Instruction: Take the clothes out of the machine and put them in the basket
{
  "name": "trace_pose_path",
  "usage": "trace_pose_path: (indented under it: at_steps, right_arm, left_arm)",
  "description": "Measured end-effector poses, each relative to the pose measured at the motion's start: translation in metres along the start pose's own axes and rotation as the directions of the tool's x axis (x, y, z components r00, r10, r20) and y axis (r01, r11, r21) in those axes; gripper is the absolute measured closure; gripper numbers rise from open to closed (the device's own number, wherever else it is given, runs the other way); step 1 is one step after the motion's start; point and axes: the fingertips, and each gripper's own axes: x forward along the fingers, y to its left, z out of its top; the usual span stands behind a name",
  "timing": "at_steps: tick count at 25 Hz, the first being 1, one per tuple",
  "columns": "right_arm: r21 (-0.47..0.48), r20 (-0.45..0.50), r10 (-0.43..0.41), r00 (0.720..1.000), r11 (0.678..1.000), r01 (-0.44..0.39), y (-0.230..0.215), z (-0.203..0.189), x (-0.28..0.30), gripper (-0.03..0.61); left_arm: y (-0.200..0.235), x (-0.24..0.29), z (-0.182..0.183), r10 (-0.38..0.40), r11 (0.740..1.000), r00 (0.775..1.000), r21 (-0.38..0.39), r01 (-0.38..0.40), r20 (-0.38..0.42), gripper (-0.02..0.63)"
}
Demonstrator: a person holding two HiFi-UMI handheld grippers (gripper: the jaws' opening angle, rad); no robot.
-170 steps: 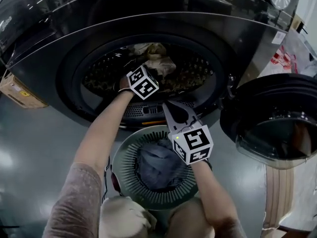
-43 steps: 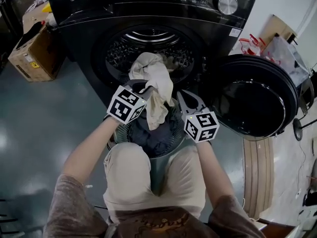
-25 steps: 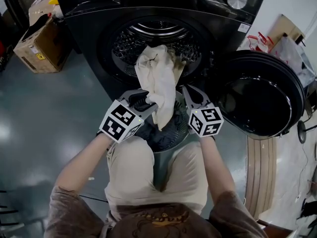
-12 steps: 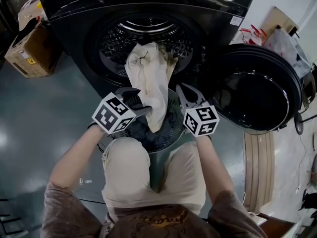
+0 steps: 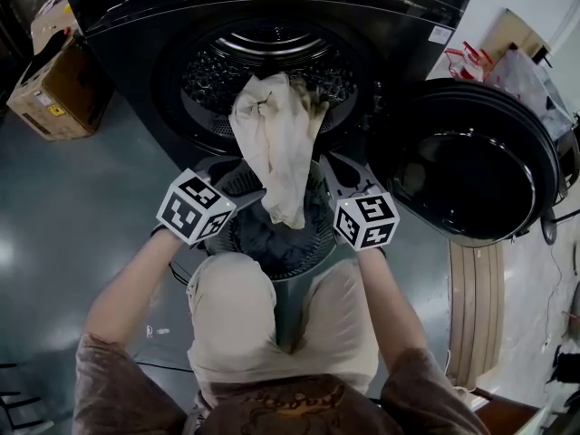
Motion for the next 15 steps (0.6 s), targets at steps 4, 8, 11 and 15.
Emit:
trace_pose_path:
  at_steps: [4,8,11,15]
  right_arm:
    - [-0.003,-0.006,-0.003,1.0,1.0,0.003,0.003,0.0,-0.001,0.581]
    - [-0.004,-0.013,-0.01,1.0,1.0,0.01,0.006,0.0,-0.003,0.581]
    - [-0.01,-0.019,-0.016,1.0,1.0,0.016,0.007,0.0,-0.004,0.581]
    - [-0.005,-0.025,-0.029,0.999,1.0,0.029,0.007,-0.004,-0.005,0.581]
  left_arm:
    - [0.046,0.031,0.045,0.107,0.994,0.988,-0.009,-0.107,0.112,0.244]
    - [0.093,0.081,0.063,0.176,0.984,0.979,-0.018,-0.175,0.102,0.189]
    - [0.123,0.118,0.063,0.179,0.982,0.983,-0.07,-0.175,0.045,0.134]
    - [0.155,0.15,0.049,0.196,0.972,0.979,-0.122,-0.202,-0.06,0.102]
